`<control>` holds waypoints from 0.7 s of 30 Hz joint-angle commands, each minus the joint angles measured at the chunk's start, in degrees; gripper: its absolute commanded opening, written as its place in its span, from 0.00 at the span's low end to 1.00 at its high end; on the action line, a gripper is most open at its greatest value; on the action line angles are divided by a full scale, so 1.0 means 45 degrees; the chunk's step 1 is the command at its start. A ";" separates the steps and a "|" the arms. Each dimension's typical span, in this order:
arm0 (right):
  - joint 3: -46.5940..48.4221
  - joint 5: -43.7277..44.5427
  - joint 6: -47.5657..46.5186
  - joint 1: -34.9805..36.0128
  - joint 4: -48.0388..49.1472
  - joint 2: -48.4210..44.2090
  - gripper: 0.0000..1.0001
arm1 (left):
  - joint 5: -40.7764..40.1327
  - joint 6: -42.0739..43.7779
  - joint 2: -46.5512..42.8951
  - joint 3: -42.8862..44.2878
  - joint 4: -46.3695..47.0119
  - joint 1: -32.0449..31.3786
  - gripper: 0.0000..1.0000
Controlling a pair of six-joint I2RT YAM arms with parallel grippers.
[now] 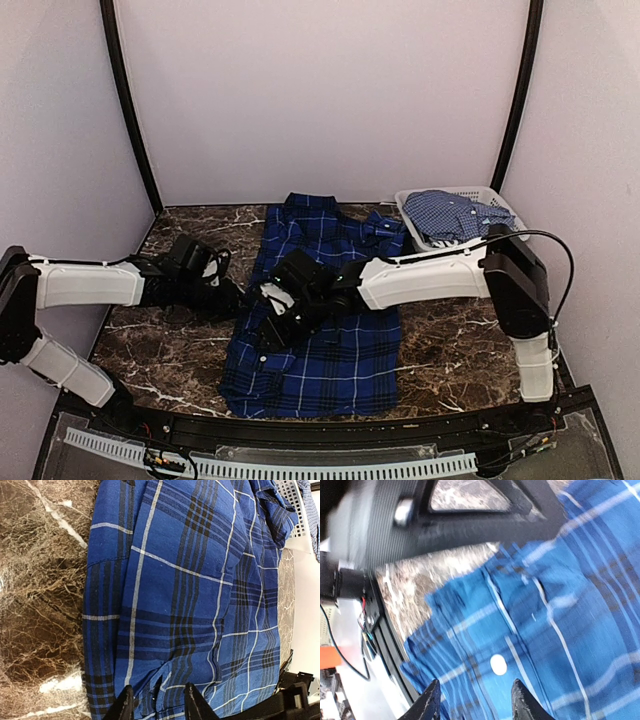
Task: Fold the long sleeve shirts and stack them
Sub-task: Fold the sleeve of the 1/3-folded shirt, then adjust the sleeve of the 1/3-folded shirt.
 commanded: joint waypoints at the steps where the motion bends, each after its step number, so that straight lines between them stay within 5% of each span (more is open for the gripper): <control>1: -0.1101 0.1087 -0.0896 0.0382 -0.0269 -0.1404 0.45 | 0.0330 0.0248 -0.0062 -0.0199 0.0243 0.0073 0.33; 15: -0.0333 0.5419 -0.2264 0.2131 -0.2073 -0.0212 0.52 | 0.0244 0.0375 -0.0115 -0.0209 -0.0041 0.0064 0.33; 21: -0.0070 0.6744 -0.2204 0.2374 -0.2445 0.0063 0.48 | 0.0273 0.0344 -0.0113 -0.0233 -0.0024 0.0077 0.33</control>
